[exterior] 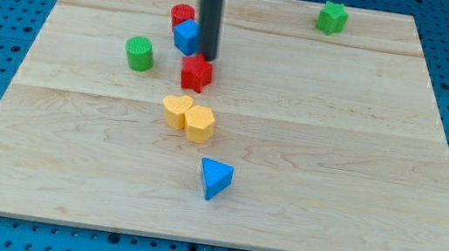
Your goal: Push the blue cube and the red circle towards top center of the board
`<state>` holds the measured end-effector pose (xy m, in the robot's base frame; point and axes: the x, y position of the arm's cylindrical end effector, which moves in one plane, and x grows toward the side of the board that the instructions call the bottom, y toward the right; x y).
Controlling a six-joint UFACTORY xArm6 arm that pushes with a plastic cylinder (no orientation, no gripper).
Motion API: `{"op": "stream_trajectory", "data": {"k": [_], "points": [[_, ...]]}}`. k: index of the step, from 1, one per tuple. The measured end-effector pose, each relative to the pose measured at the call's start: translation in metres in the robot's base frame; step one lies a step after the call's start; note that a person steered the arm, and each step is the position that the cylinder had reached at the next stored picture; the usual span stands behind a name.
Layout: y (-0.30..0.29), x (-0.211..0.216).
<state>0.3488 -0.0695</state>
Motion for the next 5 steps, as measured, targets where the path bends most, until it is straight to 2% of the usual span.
{"op": "stream_trajectory", "data": {"k": [1, 2, 3, 4, 5], "points": [[-0.060, -0.021], [-0.037, -0.023], [-0.045, -0.044], [-0.087, -0.082], [-0.091, -0.090]]}}
